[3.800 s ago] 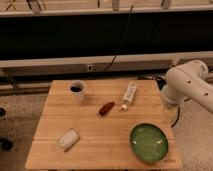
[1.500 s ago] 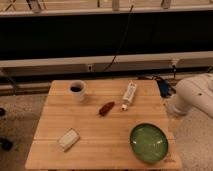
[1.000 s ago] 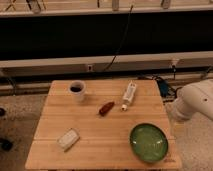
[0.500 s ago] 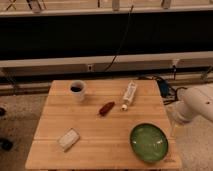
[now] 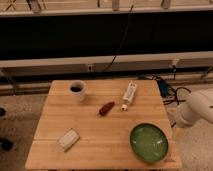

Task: Push the ceramic bowl across the table

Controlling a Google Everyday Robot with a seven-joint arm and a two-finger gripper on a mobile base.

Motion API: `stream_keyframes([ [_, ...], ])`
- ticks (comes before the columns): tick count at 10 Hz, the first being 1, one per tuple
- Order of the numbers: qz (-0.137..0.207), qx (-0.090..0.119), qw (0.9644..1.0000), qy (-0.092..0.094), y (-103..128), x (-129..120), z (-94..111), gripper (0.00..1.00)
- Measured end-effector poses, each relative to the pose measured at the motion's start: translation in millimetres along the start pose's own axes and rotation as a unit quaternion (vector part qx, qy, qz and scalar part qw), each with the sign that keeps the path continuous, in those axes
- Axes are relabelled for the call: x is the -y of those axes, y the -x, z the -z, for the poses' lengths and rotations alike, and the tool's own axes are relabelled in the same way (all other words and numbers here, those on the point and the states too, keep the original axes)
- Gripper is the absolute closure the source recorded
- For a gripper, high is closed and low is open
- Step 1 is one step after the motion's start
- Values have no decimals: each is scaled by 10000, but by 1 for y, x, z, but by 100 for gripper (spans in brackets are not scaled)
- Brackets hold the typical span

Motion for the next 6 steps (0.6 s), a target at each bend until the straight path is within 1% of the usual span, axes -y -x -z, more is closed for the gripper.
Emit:
stream_keyframes([
  [3, -21, 77, 10000, 19, -4, -9, -4, 20],
  [6, -40, 148, 9999, 29, -4, -13, -8, 20],
])
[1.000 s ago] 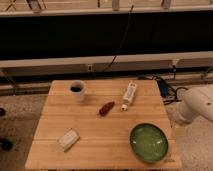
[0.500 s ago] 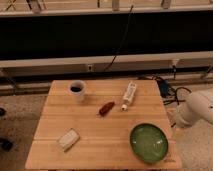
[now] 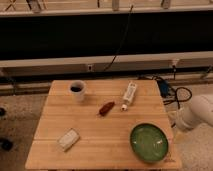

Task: Push the ceramic bowl across the table

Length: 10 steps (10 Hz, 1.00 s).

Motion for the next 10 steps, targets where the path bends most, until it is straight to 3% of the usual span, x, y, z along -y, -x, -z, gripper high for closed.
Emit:
stream_keyframes([
  [10, -153, 284, 9995, 32, -12, -19, -24, 20],
])
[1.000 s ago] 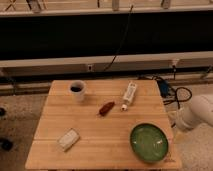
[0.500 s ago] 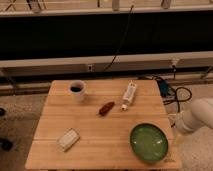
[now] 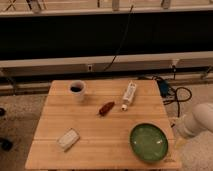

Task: Push the ceramic bowl across the table

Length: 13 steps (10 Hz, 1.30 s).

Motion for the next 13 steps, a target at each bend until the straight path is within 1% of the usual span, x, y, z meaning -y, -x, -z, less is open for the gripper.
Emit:
stream_keyframes([
  [2, -24, 54, 10000, 53, -4, -4, -6, 20],
  [3, -39, 76, 9999, 54, -5, -8, -9, 23],
  [4, -54, 91, 9999, 51, -7, -10, -11, 29],
  [6, -37, 144, 9999, 72, -4, -12, -17, 49],
  [8, -40, 186, 9998, 116, -4, -16, -23, 66],
  [9, -46, 201, 9997, 118, -6, -17, -25, 68],
  [10, -69, 210, 9997, 118, -9, -20, -26, 65],
  [11, -47, 222, 9997, 128, -8, -21, -32, 63],
  [13, -21, 235, 9996, 167, -4, -24, -43, 64],
])
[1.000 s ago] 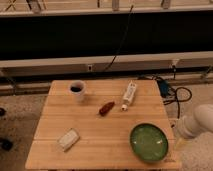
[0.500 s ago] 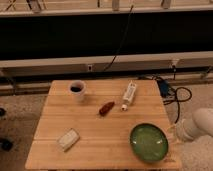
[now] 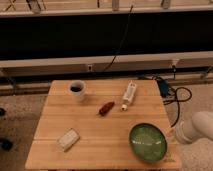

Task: Push the ceramic bowl across the table

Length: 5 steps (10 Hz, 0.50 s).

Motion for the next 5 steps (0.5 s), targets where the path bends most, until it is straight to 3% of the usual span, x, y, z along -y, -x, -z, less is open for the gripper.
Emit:
stream_keyframes([
  [5, -16, -18, 10000, 29, 0, -9, -19, 76],
])
